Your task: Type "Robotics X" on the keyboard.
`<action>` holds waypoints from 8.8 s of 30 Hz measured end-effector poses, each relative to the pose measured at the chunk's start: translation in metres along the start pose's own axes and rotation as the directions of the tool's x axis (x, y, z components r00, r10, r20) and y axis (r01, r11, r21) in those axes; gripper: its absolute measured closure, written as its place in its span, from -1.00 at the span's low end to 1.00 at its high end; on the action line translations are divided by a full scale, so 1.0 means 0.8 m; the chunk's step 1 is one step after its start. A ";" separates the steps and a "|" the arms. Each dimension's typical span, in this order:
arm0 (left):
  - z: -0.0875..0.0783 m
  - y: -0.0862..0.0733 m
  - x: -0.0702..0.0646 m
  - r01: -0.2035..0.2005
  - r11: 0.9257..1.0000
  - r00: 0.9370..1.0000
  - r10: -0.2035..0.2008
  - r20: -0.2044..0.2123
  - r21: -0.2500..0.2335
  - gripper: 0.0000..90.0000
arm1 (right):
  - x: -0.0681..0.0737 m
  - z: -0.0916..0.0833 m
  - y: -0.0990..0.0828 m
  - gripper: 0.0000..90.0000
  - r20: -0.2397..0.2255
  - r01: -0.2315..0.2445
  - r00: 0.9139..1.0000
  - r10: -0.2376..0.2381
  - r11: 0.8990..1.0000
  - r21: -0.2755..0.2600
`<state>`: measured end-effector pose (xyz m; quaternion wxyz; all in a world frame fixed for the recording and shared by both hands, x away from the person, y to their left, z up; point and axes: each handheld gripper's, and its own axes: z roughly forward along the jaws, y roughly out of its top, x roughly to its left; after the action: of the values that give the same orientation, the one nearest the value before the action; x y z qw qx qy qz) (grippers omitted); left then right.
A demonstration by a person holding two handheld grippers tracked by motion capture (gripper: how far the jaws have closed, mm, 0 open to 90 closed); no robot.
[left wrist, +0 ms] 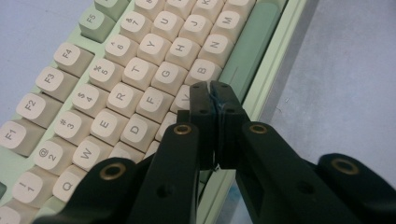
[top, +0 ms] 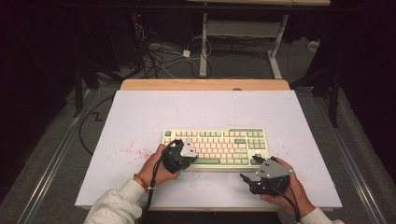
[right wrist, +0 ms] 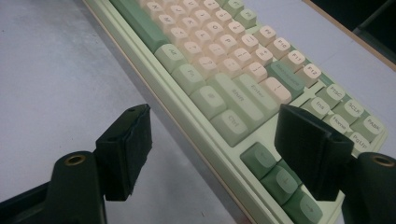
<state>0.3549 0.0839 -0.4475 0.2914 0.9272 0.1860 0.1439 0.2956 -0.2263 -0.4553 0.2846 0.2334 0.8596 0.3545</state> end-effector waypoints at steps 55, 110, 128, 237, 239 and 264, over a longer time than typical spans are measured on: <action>-0.038 -0.010 0.004 0.006 0.986 0.986 -0.033 -0.161 -0.165 -0.26 | -0.007 -0.006 0.002 -0.37 0.020 -0.021 1.000 0.022 1.000 -0.022; -0.077 -0.122 -0.008 0.071 0.978 0.942 -0.131 -0.309 -0.197 -0.60 | -0.022 -0.008 0.011 -0.32 0.067 -0.047 0.997 0.050 0.998 -0.039; -0.072 -0.140 -0.012 0.119 0.979 0.945 -0.163 -0.283 -0.166 -0.60 | -0.041 0.003 0.035 -0.12 0.048 -0.074 0.996 0.077 0.995 -0.062; -0.042 -0.023 0.030 0.139 0.990 0.988 -0.140 -0.061 -0.007 0.94 | -0.032 0.072 0.039 1.00 -0.075 -0.052 0.995 0.060 0.993 0.108; -0.039 -0.021 0.031 0.144 0.990 0.988 -0.144 -0.050 -0.009 0.94 | -0.033 0.072 0.039 1.00 -0.077 -0.053 0.995 0.062 0.992 0.110; -0.008 -0.014 0.031 0.119 0.992 0.992 -0.118 -0.034 0.043 0.92 | -0.033 0.072 0.038 1.00 -0.080 -0.050 0.995 0.059 0.993 0.104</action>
<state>0.3720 0.1058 -0.4451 0.2757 0.9184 0.2485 0.1368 0.3588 -0.1953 -0.4578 0.2267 0.2562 0.8809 0.3270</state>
